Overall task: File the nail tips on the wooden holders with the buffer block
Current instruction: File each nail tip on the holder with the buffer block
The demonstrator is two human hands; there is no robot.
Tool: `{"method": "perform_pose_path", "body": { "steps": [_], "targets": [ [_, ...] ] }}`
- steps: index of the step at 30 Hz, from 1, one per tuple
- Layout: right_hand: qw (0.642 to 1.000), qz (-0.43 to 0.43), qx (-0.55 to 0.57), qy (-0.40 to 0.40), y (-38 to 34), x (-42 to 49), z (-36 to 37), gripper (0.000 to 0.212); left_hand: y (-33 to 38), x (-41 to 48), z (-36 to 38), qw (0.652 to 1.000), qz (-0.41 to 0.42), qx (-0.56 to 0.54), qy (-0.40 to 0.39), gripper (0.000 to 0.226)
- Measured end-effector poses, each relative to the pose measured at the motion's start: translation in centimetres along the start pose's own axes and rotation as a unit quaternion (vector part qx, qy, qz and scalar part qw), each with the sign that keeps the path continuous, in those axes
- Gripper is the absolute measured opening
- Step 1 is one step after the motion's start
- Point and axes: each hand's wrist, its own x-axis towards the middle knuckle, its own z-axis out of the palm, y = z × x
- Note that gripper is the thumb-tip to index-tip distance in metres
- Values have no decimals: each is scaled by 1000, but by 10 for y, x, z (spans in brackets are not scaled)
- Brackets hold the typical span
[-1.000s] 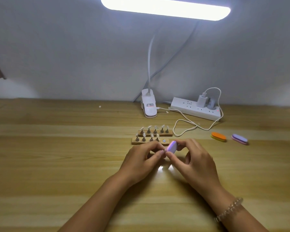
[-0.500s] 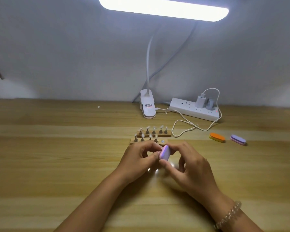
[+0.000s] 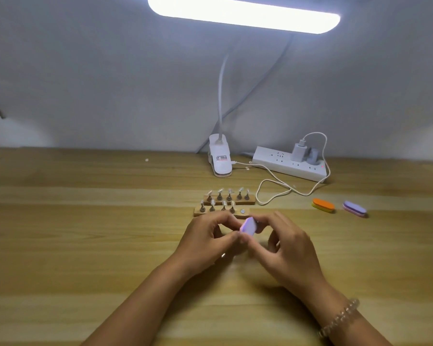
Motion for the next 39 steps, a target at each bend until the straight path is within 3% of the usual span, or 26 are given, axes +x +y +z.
{"method": "perform_pose_path", "body": {
  "steps": [2,6,10,12,15,19,21,25,29,32,36,39],
  "targets": [
    [999,30,10,19,3,1,0,23,0,0,0,1000,7,16,1,13],
    [1000,-12,13,-19,-1,-2,2,31,-1,1,1,1000,9,15,-7,26],
    [991,88,86,58,16,7,-1,16,-2,1,2,1000,1,15,1,12],
    [992,66,86,66,14,5,-3,22,-2,1,1,1000,-2,7,1,10],
    [998,-23,55,-3,1,-2,0,32,-1,2,1,1000,8,6,-14,11],
    [1000,14,15,21,4,2,0,31,-3,2,1,1000,9,3,-15,13],
    [1000,-28,-8,1,1,-2,0,36,-4,2,2,1000,8,9,-20,14],
    [1000,8,9,11,1,0,-1,32,-3,2,1,999,16,27,-15,19],
    [999,-26,13,-13,-2,-1,0,39,-5,1,1,999,16,33,-24,14],
    [1000,12,21,14,1,0,-1,32,-4,2,1,999,14,40,-20,14],
    [999,-30,-13,-14,-3,-2,0,39,-2,1,1,999,13,32,-28,15],
    [1000,8,-11,18,1,0,-1,32,0,1,1,999,14,38,-15,13]
  ]
}}
